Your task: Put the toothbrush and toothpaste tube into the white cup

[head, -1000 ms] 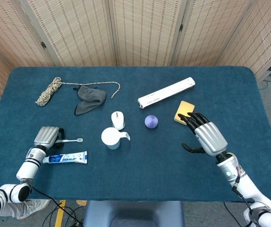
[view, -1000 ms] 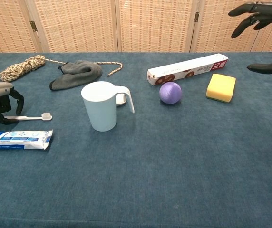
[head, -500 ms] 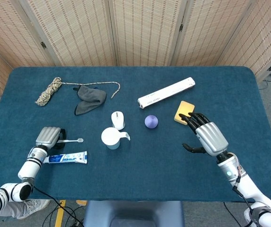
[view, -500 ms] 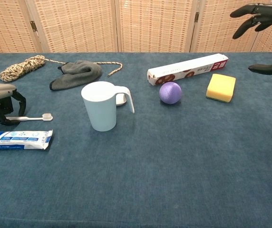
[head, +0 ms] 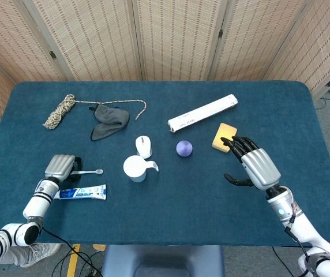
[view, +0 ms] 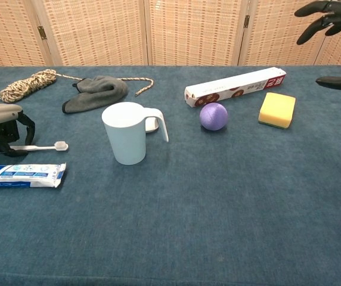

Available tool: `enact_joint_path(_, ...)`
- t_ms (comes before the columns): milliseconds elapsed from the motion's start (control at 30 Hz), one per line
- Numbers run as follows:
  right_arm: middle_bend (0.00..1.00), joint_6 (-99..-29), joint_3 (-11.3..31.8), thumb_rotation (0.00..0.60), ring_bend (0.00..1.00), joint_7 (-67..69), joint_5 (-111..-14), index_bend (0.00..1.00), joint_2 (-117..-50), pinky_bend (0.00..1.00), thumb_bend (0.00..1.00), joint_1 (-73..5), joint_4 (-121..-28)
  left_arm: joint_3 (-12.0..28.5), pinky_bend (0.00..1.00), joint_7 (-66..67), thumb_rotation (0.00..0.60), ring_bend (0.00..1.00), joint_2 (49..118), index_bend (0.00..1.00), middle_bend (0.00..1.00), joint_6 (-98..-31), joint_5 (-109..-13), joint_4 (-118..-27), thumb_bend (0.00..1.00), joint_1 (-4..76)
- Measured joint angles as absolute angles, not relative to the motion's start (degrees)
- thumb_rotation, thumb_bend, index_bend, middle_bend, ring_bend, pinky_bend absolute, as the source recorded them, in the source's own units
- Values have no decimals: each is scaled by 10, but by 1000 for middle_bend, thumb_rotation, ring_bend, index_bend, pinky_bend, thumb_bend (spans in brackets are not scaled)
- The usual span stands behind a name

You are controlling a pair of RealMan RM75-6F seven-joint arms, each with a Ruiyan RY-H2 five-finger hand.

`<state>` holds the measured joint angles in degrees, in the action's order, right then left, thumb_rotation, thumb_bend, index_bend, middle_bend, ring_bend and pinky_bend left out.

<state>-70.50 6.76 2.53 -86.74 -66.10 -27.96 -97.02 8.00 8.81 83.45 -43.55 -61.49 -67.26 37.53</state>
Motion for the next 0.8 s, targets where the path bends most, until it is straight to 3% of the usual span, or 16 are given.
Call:
enact_joint_path(400, 228, -723, 66, 600, 134, 30, -873, 0, -646, 162, 200, -263, -981, 125, 994, -53, 600, 970, 777, 646, 1000, -470, -631, -735, 395, 353)
enact_joint_path(800, 228, -735, 68, 600, 134, 23, -877, 0, -639, 162, 200, -253, -989, 191, 993, -344, 600, 970, 709, 654, 1000, -469, -696, -890, 409, 341)
